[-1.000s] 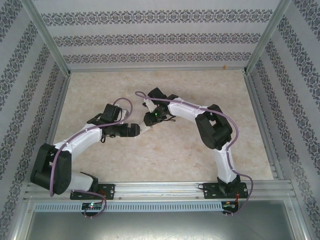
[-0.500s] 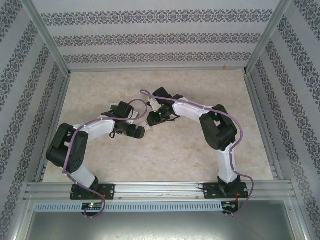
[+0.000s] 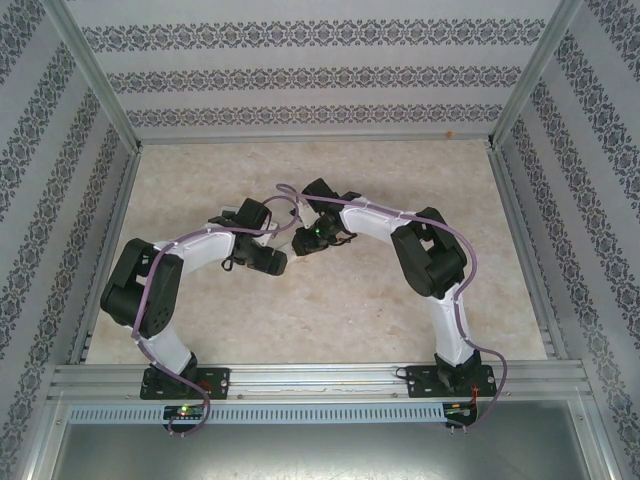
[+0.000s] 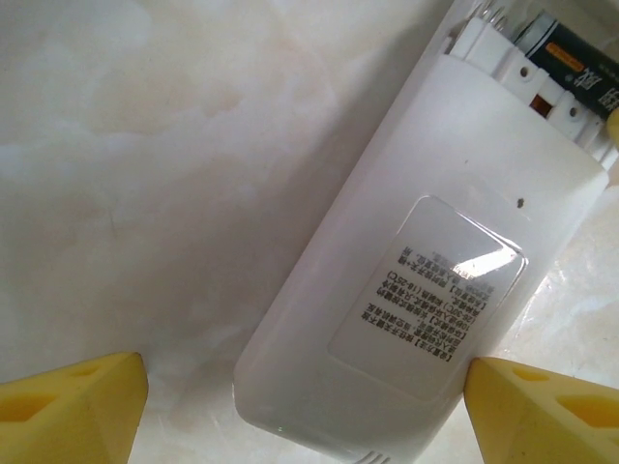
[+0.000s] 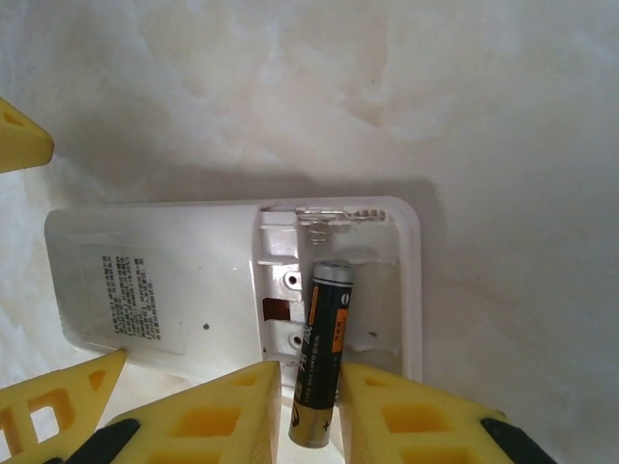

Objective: Load the batteries into the remote control

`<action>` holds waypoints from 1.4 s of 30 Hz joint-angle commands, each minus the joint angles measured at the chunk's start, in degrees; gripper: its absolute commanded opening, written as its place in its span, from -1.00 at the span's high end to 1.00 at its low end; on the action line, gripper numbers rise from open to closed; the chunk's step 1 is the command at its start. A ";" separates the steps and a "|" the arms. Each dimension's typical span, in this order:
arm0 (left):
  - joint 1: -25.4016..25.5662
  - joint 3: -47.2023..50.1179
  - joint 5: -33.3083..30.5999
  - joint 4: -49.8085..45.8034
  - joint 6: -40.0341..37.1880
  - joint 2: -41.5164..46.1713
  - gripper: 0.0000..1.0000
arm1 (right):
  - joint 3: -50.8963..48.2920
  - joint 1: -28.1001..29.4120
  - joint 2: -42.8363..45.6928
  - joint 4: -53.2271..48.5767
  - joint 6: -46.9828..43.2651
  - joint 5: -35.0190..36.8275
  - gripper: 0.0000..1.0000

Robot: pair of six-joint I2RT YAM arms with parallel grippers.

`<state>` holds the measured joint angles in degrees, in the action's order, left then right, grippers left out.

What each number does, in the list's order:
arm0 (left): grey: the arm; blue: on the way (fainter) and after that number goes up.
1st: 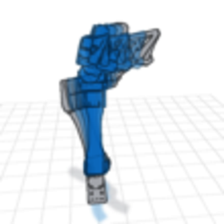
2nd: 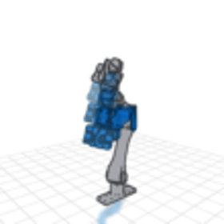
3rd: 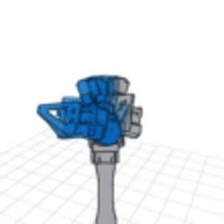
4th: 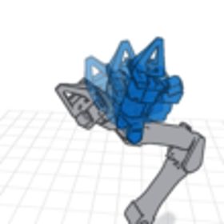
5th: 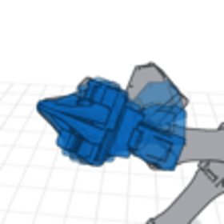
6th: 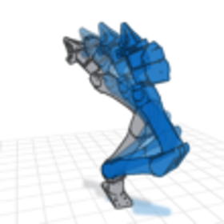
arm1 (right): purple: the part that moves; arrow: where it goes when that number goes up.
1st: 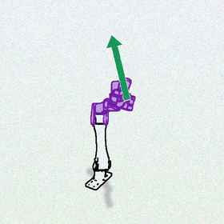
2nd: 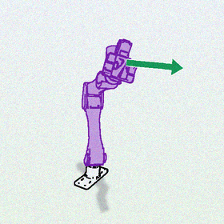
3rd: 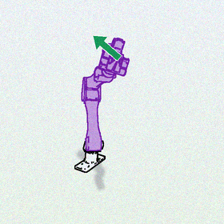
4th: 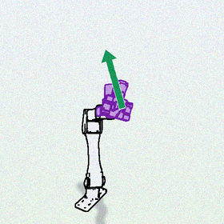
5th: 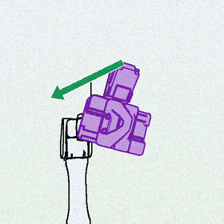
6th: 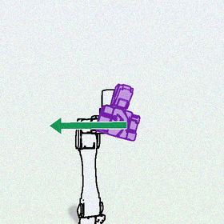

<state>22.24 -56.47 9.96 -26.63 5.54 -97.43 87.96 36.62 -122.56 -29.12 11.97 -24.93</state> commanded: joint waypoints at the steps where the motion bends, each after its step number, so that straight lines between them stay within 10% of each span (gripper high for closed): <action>1: 0.24 0.02 -7.18 -3.93 -0.62 -2.07 -0.69 | 1.16 0.79 -1.21 -0.41 0.43 0.32 0.54; 42: -0.45 0.04 -8.36 -2.90 -0.20 -2.14 -0.57 | -0.25 -0.59 0.86 -2.87 -1.85 1.14 0.55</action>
<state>22.81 -57.04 8.95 -27.22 5.56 -97.69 88.75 36.47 -123.37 -29.54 11.60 -24.75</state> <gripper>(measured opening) 0.787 0.222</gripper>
